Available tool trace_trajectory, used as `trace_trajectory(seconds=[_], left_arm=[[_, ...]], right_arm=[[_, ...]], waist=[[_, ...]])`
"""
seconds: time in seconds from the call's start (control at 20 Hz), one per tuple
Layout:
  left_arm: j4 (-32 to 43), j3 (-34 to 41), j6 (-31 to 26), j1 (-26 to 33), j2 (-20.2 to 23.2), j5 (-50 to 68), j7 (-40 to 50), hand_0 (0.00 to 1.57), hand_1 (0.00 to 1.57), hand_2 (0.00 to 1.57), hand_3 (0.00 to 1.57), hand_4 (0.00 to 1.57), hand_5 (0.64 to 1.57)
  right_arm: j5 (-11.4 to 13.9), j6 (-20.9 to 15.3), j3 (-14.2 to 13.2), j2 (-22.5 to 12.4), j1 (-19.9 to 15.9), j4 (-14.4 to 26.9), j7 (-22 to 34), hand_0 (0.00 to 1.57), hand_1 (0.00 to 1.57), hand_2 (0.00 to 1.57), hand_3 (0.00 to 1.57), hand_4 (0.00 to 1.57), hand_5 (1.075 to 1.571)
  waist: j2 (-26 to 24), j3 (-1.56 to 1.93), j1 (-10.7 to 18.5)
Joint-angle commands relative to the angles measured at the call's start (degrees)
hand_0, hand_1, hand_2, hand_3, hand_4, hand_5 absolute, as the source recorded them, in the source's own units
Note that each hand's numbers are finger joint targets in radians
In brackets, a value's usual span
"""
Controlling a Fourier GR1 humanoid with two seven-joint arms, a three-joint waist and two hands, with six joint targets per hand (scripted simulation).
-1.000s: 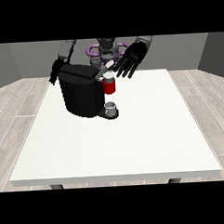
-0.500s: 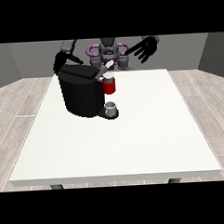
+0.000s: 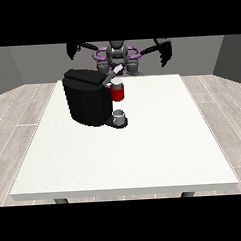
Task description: Insert the coffee pod into the coffee machine and close the lid
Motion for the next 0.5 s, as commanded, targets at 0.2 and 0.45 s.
trace_trajectory(seconds=[0.2, 0.45], left_arm=[[-7.1, -3.3, -2.5, 4.1, -2.7, 6.4, 5.5, 0.00, 0.00, 0.00, 0.00, 0.39, 1.571], [-12.1, -6.6, -5.1, 8.5, -1.2, 9.0, 3.2, 0.00, 0.00, 0.00, 0.00, 0.41, 1.571]], right_arm=[[0.6, 1.1, -1.9, -3.8, -6.1, 1.5, 5.1, 0.00, 0.00, 0.00, 0.00, 0.00, 1.571], [-5.5, 4.1, -9.3, -8.3, -10.1, 5.8, 4.8, 0.00, 0.00, 0.00, 0.00, 0.11, 1.571]], waist=[[-2.0, 0.04, 6.3], [3.0, 0.05, 8.7]])
